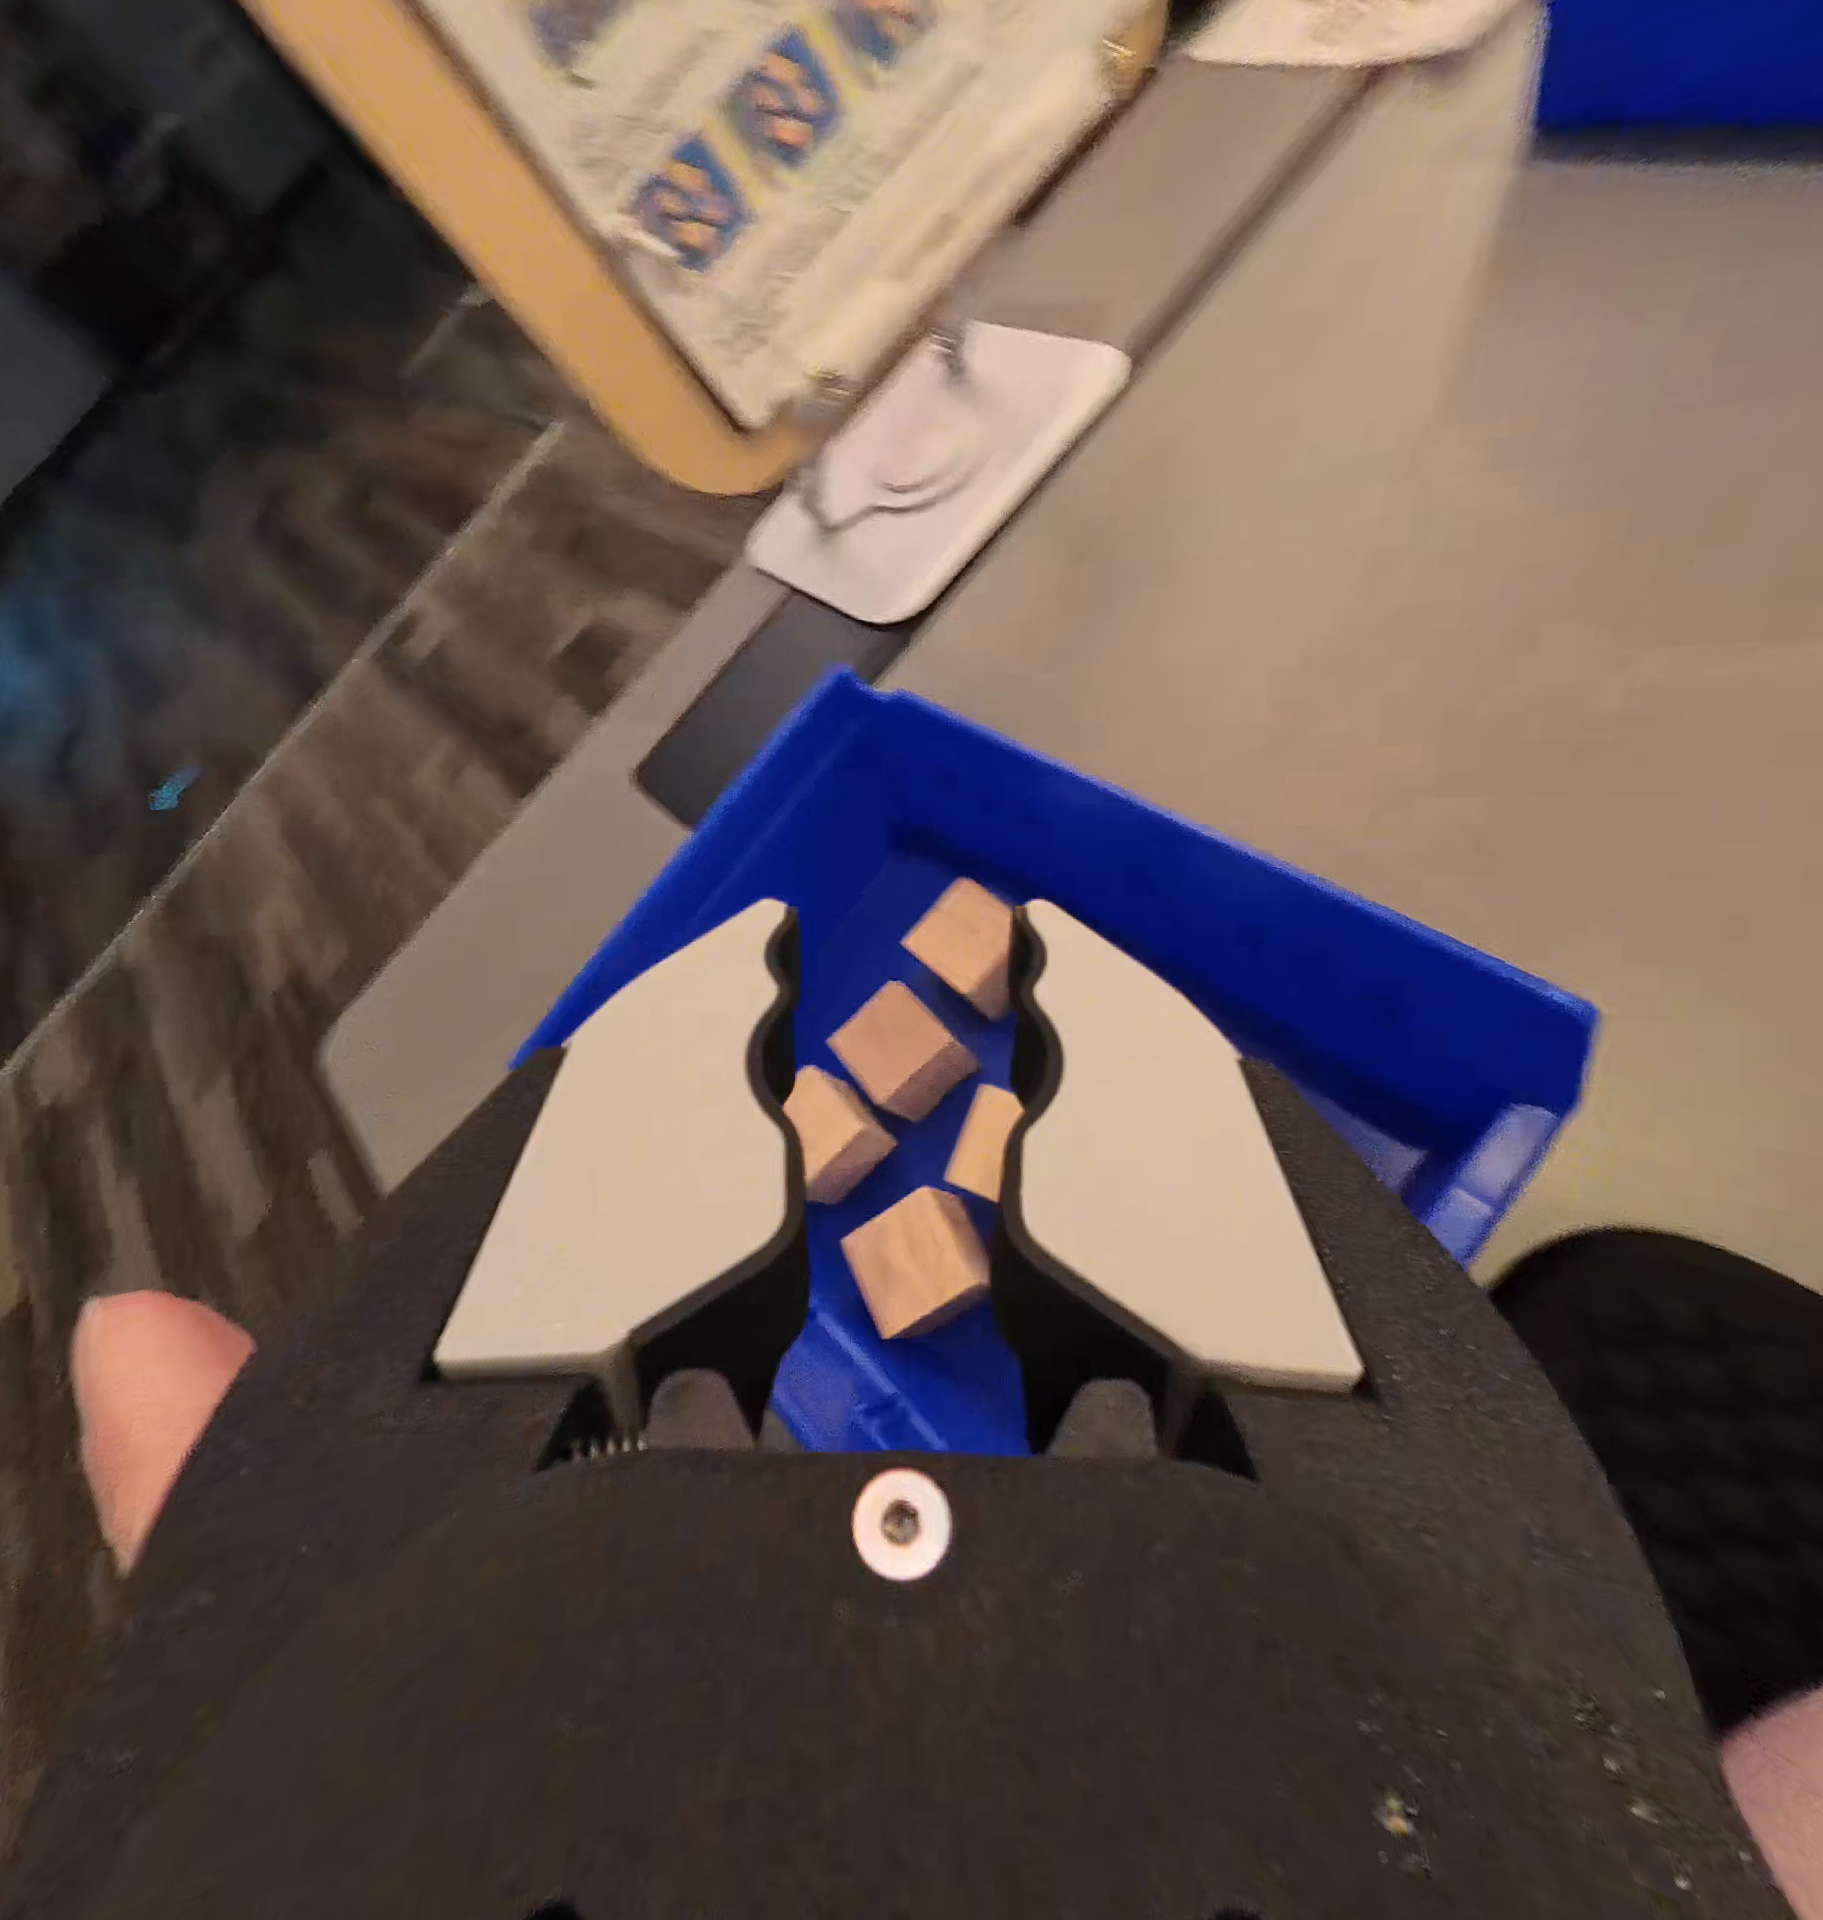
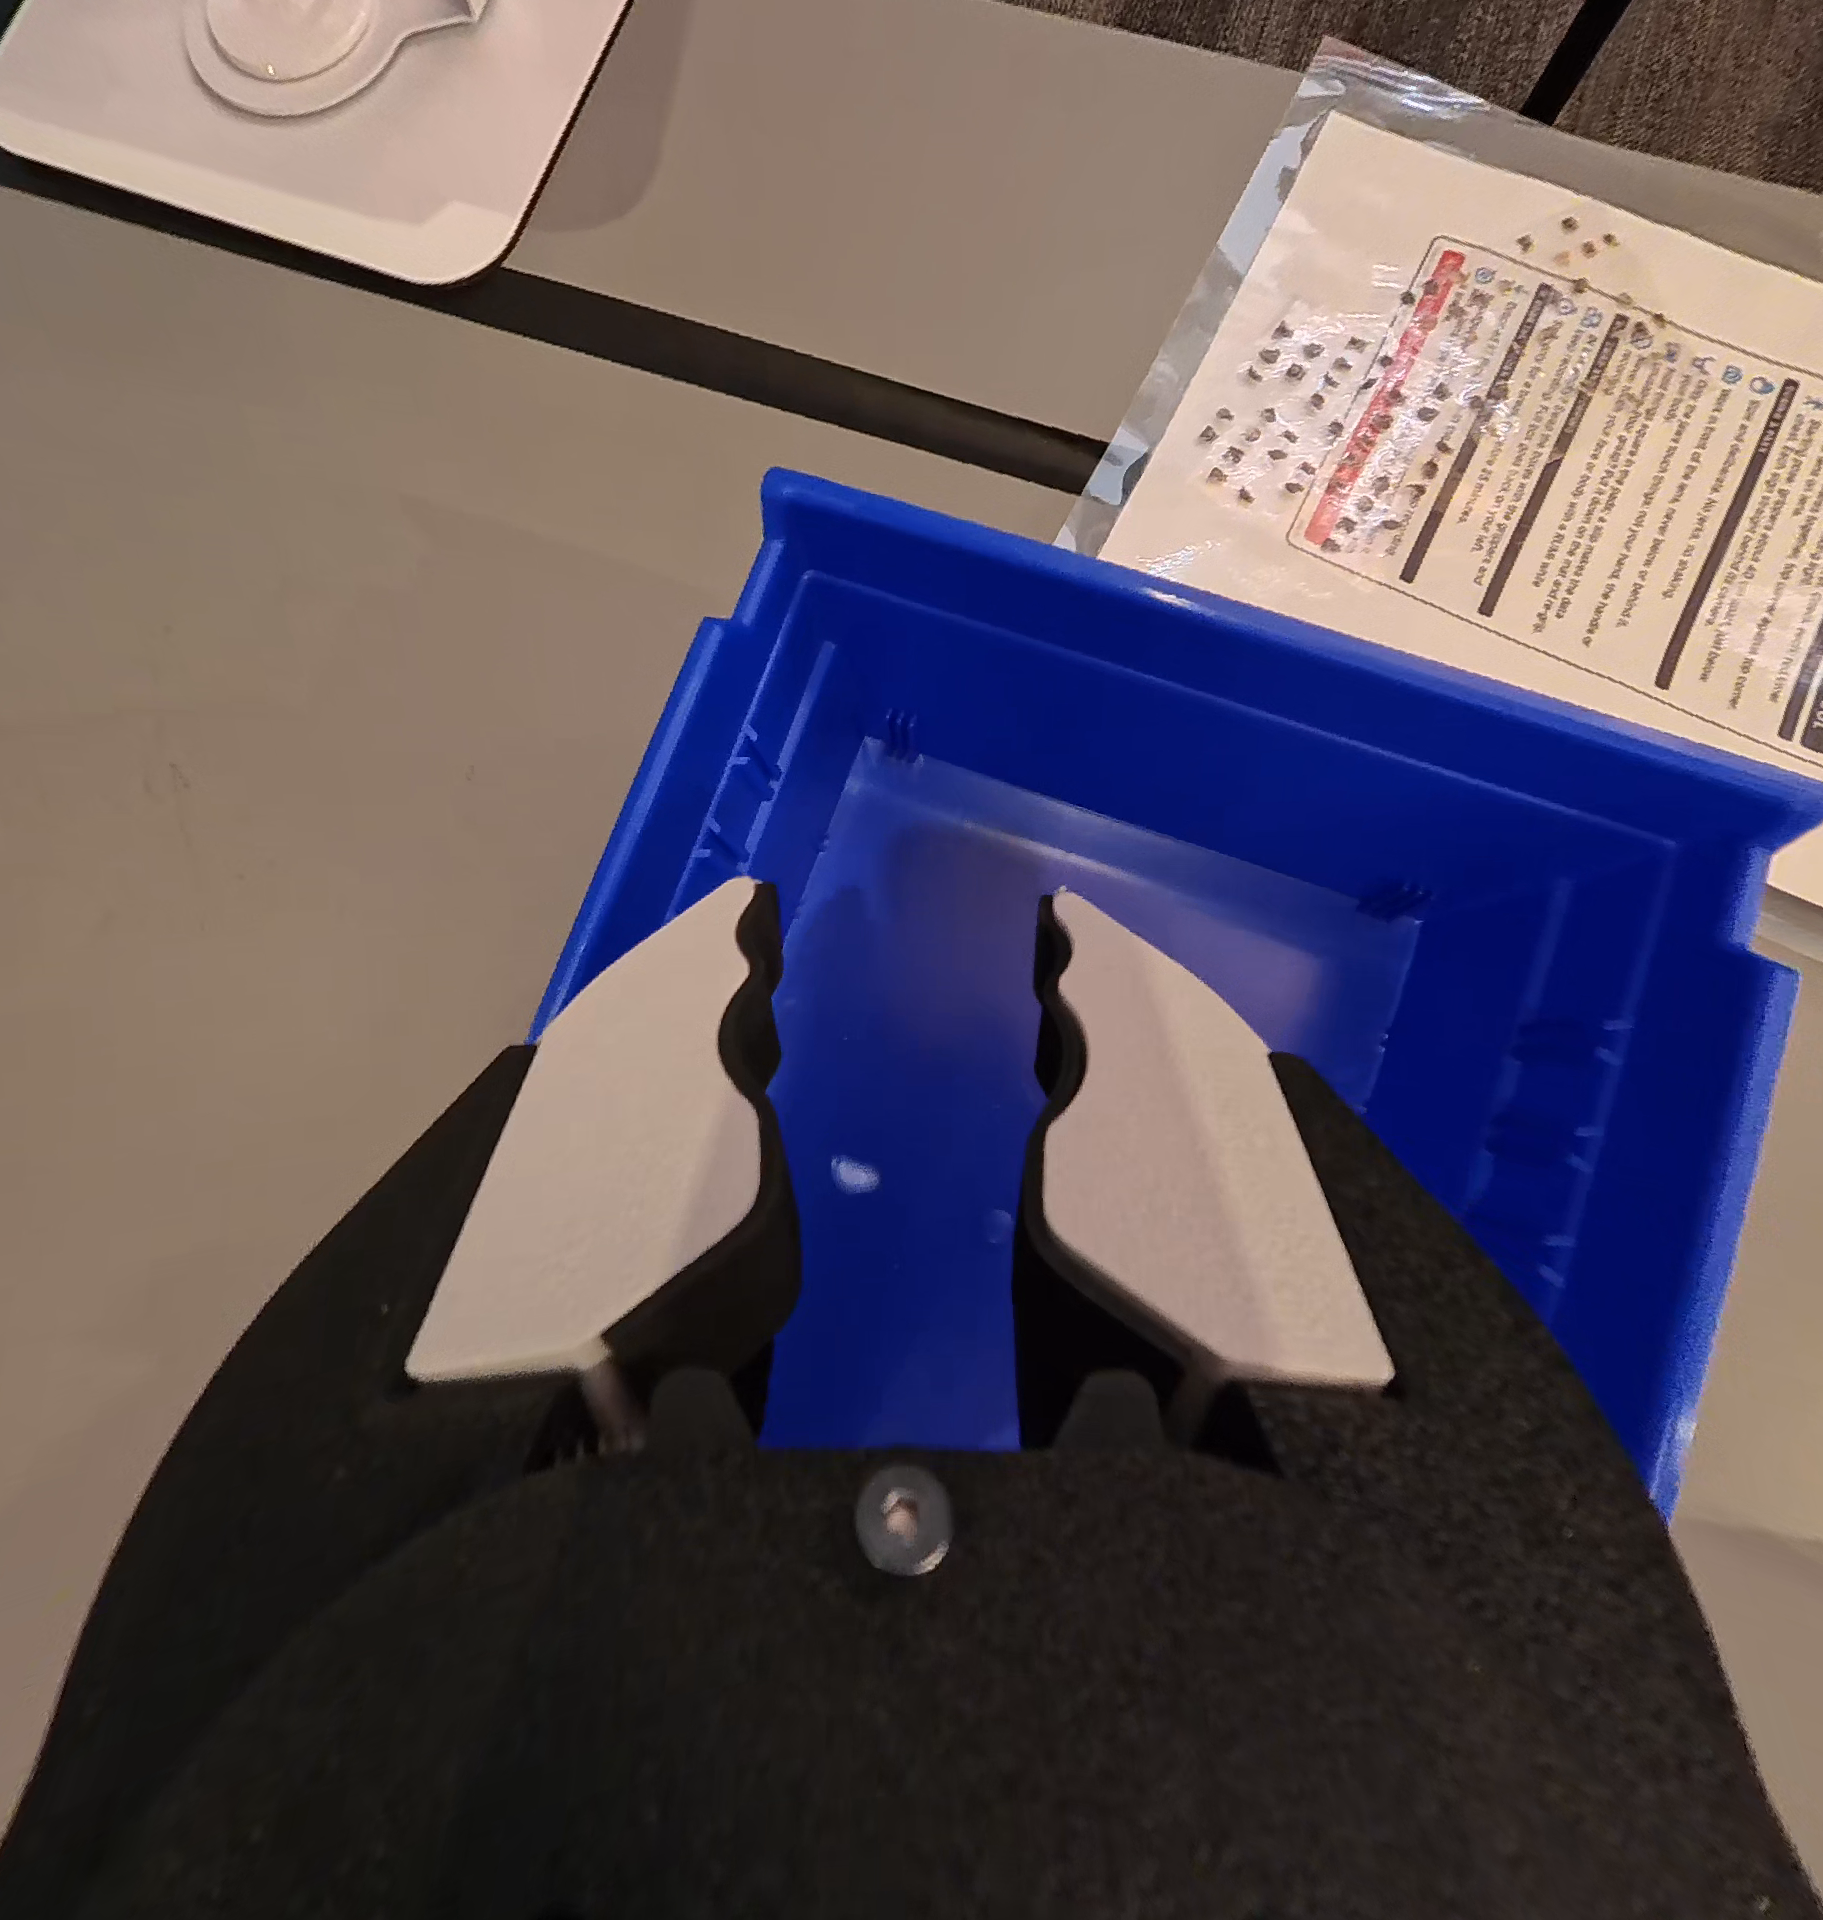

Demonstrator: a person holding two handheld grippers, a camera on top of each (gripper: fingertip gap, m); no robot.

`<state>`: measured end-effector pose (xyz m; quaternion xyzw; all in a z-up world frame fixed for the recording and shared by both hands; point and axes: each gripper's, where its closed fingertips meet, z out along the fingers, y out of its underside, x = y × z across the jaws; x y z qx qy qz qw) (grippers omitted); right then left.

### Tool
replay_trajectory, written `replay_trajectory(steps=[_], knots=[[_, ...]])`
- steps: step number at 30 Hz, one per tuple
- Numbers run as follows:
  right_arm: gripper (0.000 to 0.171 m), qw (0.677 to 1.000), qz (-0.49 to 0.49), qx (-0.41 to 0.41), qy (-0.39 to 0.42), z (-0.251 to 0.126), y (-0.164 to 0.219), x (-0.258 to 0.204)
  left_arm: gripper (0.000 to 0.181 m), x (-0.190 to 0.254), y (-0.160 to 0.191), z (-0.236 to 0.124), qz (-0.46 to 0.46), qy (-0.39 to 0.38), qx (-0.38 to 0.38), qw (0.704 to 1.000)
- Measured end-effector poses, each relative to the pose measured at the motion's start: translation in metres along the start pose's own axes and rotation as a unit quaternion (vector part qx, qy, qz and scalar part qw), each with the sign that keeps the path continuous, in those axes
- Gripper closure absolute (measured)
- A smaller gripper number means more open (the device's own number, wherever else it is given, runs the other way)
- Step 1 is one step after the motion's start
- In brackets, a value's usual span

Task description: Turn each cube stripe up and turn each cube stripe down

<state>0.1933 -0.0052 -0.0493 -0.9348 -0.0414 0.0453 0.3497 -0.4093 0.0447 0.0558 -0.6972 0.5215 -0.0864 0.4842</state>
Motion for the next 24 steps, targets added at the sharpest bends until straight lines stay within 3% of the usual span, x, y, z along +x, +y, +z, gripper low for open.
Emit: replay_trajectory(steps=[3, 6, 8, 10, 13, 19, 21, 24], knots=[[0.124, 1.000, -0.001, -0.006, -0.006, 0.003, 0.001, -0.002, 0.151, 0.028, -0.004, 0.012, -0.017, 0.106, 0.005, 0.994], [0.124, 1.000, -0.004, -0.012, -0.008, 0.006, 0.003, -0.004, 0.153, 0.052, -0.021, 0.010, -0.019, 0.190, 0.060, 0.980], [0.124, 1.000, -0.003, -0.019, -0.016, 0.009, 0.005, -0.006, 0.172, 0.071, -0.035, 0.002, -0.031, 0.262, 0.104, 0.959], [0.124, 0.999, -0.005, -0.033, -0.023, 0.013, 0.010, -0.009, 0.181, 0.090, -0.046, -0.007, -0.077, 0.355, 0.119, 0.924], [0.124, 0.998, -0.013, -0.053, -0.024, 0.019, 0.016, -0.011, 0.181, 0.104, -0.058, -0.023, -0.128, 0.474, 0.123, 0.862], [0.124, 0.998, -0.021, -0.058, -0.030, 0.023, 0.016, -0.016, 0.181, 0.108, -0.077, -0.062, -0.110, 0.586, 0.231, 0.769], [0.124, 0.998, -0.022, -0.060, -0.030, 0.023, 0.017, -0.015, 0.181, 0.111, -0.076, -0.060, -0.080, 0.571, 0.243, 0.780], [0.124, 0.997, -0.023, -0.060, -0.032, 0.024, 0.017, -0.015, 0.181, 0.118, -0.065, -0.043, -0.029, 0.523, 0.220, 0.823]])
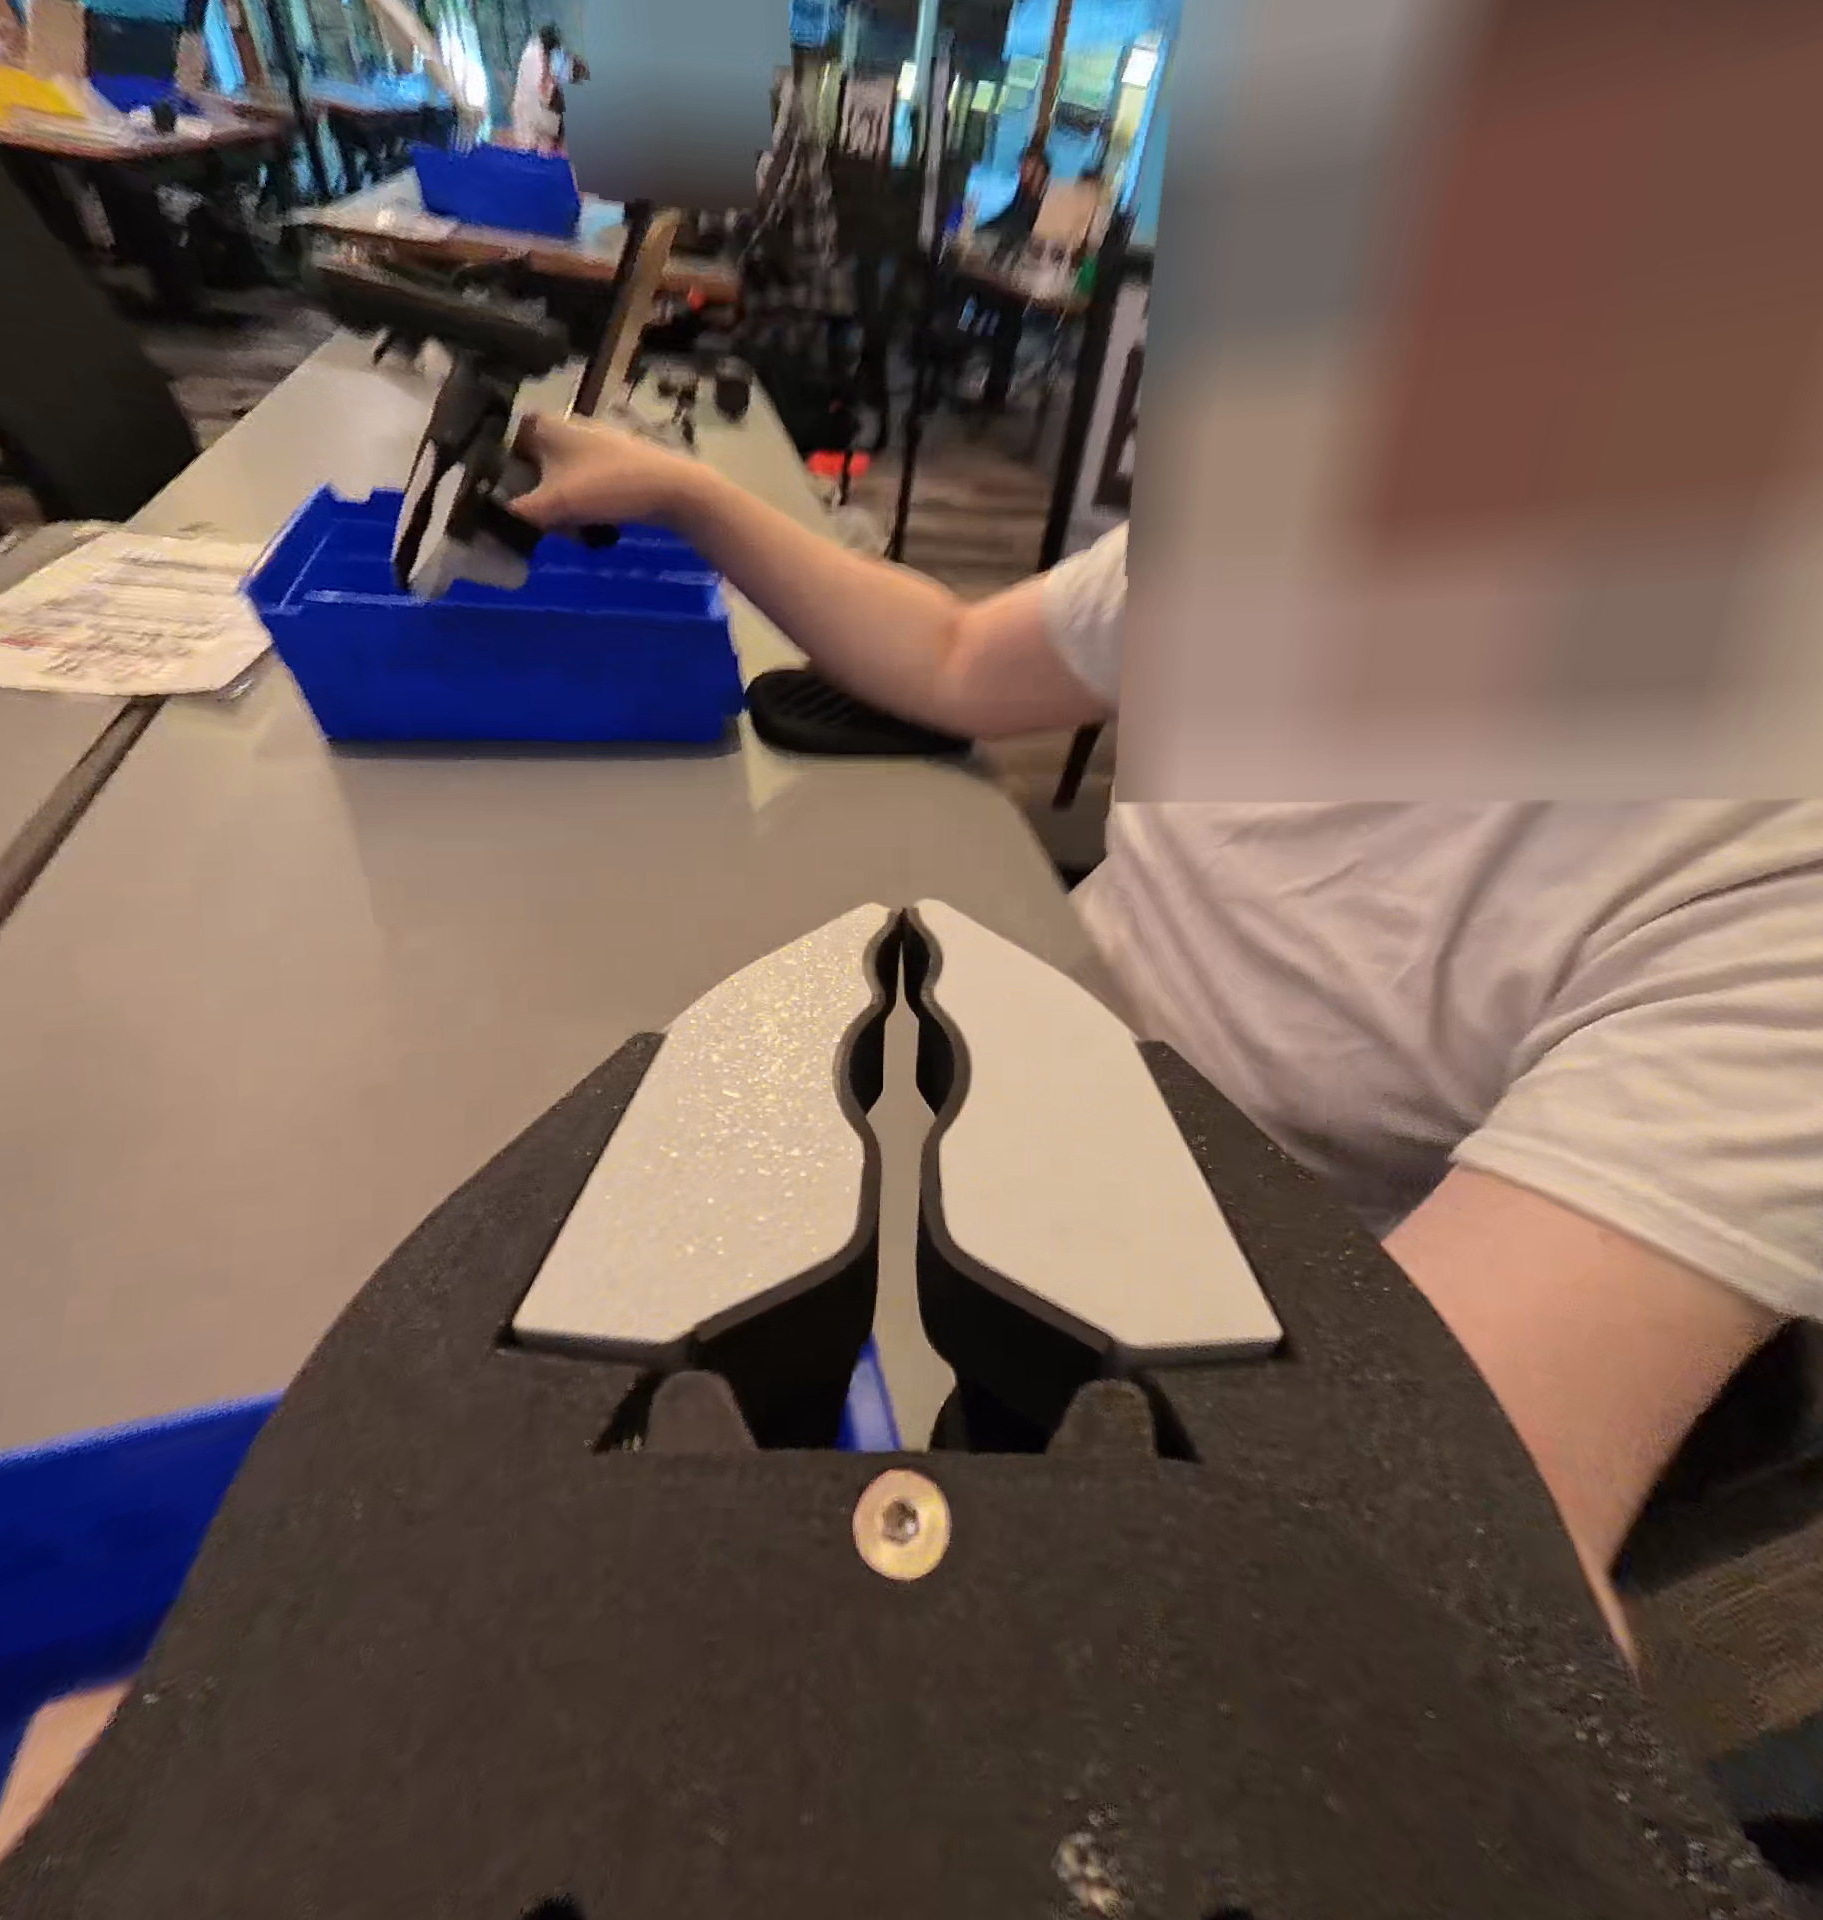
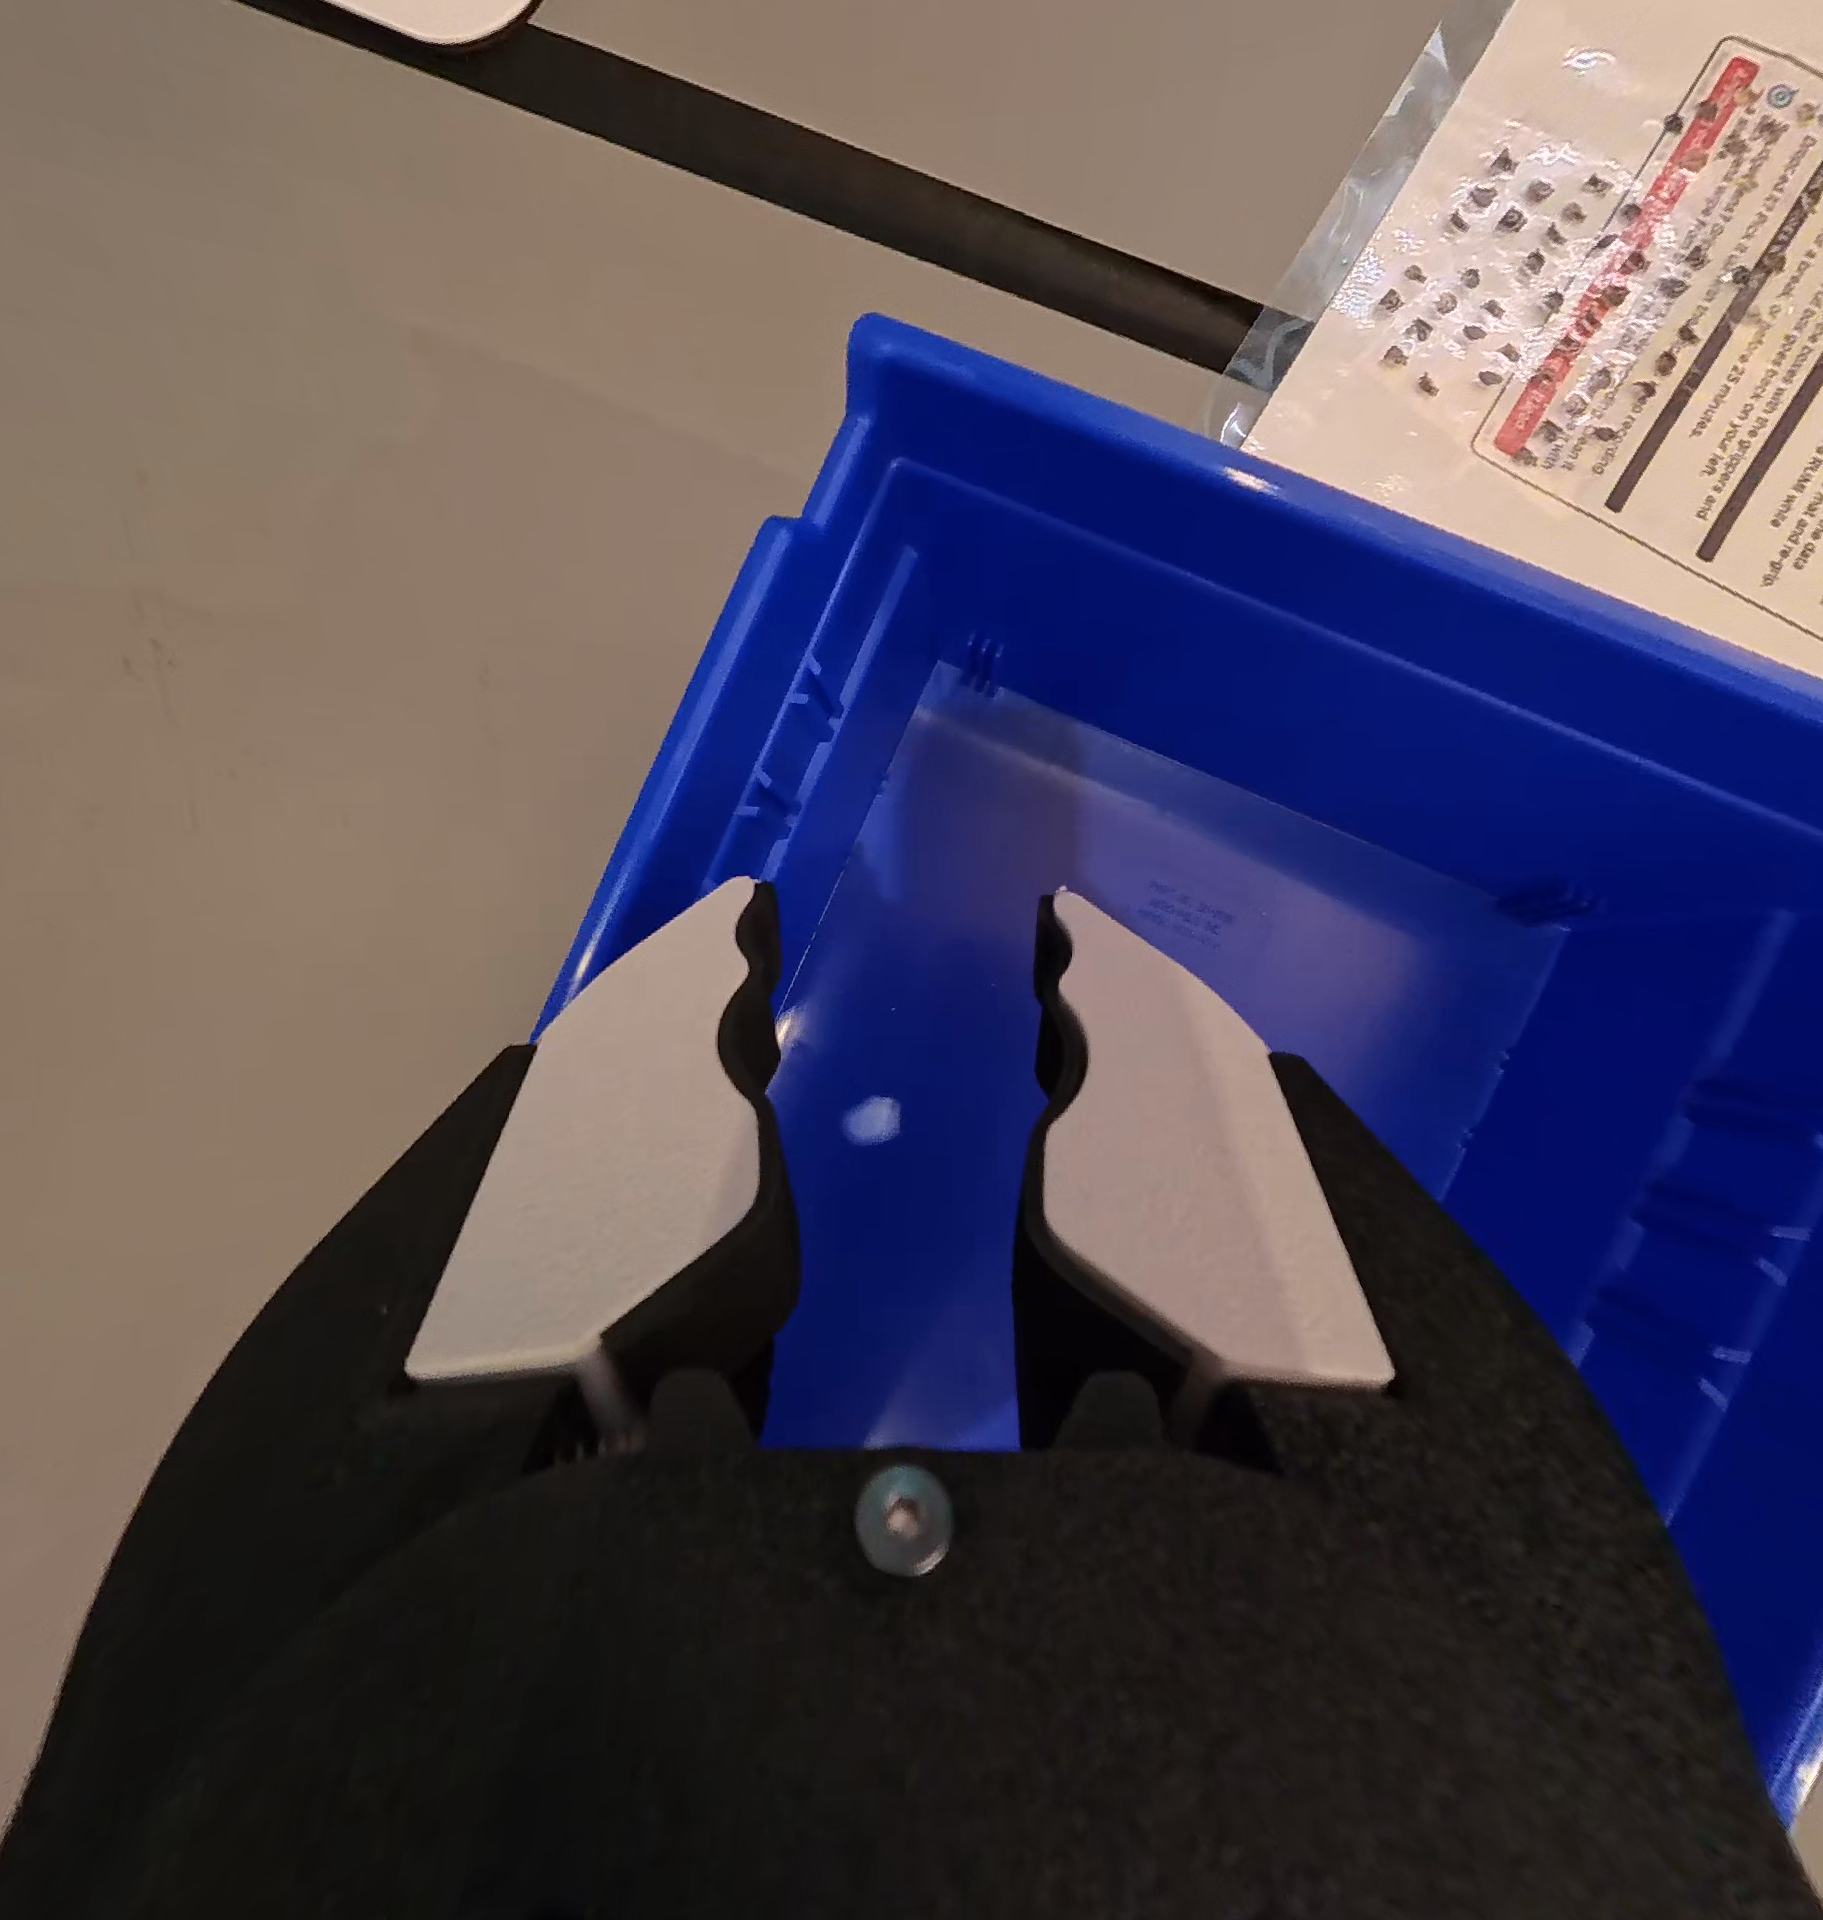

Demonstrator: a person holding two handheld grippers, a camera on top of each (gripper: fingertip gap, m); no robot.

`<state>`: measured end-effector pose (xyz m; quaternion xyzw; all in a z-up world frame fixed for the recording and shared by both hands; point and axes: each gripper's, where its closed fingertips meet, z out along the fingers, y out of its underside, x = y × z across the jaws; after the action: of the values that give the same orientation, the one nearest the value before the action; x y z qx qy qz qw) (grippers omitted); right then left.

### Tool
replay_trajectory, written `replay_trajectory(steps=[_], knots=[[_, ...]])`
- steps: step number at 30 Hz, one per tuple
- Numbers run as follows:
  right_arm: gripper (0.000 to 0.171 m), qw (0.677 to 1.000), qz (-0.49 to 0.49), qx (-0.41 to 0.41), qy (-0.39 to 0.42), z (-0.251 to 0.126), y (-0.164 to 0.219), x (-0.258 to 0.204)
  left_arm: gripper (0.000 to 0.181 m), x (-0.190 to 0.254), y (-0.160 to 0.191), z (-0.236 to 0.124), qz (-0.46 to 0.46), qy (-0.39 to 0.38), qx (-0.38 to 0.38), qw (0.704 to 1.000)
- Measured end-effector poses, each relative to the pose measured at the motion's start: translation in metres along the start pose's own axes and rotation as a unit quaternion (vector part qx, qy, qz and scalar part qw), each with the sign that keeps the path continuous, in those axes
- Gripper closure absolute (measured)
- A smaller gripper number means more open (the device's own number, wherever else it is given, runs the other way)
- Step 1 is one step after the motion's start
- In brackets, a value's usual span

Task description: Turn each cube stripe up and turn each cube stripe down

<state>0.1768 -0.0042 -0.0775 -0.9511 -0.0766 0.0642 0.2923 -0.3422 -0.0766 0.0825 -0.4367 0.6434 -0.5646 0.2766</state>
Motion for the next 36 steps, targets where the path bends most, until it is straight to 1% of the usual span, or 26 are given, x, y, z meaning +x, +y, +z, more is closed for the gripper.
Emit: replay_trajectory(steps=[1, 2, 3, 4, 6, 8, 9, 10, 12, 15, 16, 23, 25, 27, 32, 36], knots=[[0.124, 1.000, 0.000, 0.000, -0.001, 0.000, 0.000, 0.000, 0.180, -0.003, 0.007, 0.002, 0.009, -0.016, -0.026, 0.999], [0.124, 1.000, 0.000, 0.000, -0.001, 0.000, 0.000, 0.001, 0.175, -0.009, 0.015, 0.002, 0.010, -0.044, -0.051, 0.998], [0.124, 1.000, 0.000, 0.000, -0.002, 0.000, 0.000, 0.001, 0.170, -0.021, 0.024, 0.000, 0.000, -0.092, -0.081, 0.992], [0.124, 1.000, 0.000, 0.001, -0.002, 0.000, 0.000, 0.002, 0.169, -0.034, 0.037, -0.004, -0.022, -0.141, -0.123, 0.982], [0.124, 1.000, 0.002, -0.001, -0.006, 0.002, 0.001, 0.002, 0.172, -0.056, 0.065, -0.018, -0.068, -0.224, -0.208, 0.950], [0.124, 1.000, 0.003, -0.006, -0.007, 0.004, 0.003, 0.002, 0.172, -0.078, 0.093, -0.039, -0.101, -0.307, -0.290, 0.901], [0.124, 1.000, 0.003, -0.010, -0.008, 0.006, 0.004, 0.002, 0.169, -0.089, 0.102, -0.047, -0.106, -0.337, -0.317, 0.880], [0.124, 1.000, 0.003, -0.014, -0.008, 0.008, 0.005, 0.002, 0.166, -0.097, 0.109, -0.052, -0.109, -0.355, -0.335, 0.866], [0.124, 1.000, 0.001, -0.020, -0.008, 0.010, 0.007, 0.002, 0.164, -0.105, 0.125, -0.050, -0.128, -0.346, -0.358, 0.858], [0.124, 1.000, 0.000, -0.022, -0.008, 0.011, 0.008, 0.002, 0.153, -0.117, 0.149, -0.062, -0.155, -0.369, -0.416, 0.817], [0.124, 1.000, 0.000, -0.023, -0.009, 0.012, 0.008, 0.002, 0.147, -0.120, 0.155, -0.063, -0.161, -0.370, -0.427, 0.809], [0.125, 0.999, -0.002, -0.033, -0.010, 0.016, 0.011, 0.002, 0.113, -0.123, 0.172, -0.060, -0.188, -0.355, -0.443, 0.801], [0.125, 0.999, -0.004, -0.035, -0.011, 0.017, 0.012, 0.002, 0.102, -0.125, 0.175, -0.059, -0.183, -0.356, -0.457, 0.794], [0.125, 0.999, -0.007, -0.039, -0.011, 0.018, 0.013, 0.001, 0.100, -0.125, 0.180, -0.055, -0.185, -0.347, -0.471, 0.790], [0.126, 0.999, -0.016, -0.045, -0.011, 0.019, 0.014, -0.001, 0.108, -0.128, 0.201, -0.051, -0.206, -0.325, -0.505, 0.773], [0.126, 0.999, -0.016, -0.045, -0.013, 0.021, 0.013, -0.002, 0.113, -0.128, 0.218, -0.054, -0.230, -0.315, -0.533, 0.751]])
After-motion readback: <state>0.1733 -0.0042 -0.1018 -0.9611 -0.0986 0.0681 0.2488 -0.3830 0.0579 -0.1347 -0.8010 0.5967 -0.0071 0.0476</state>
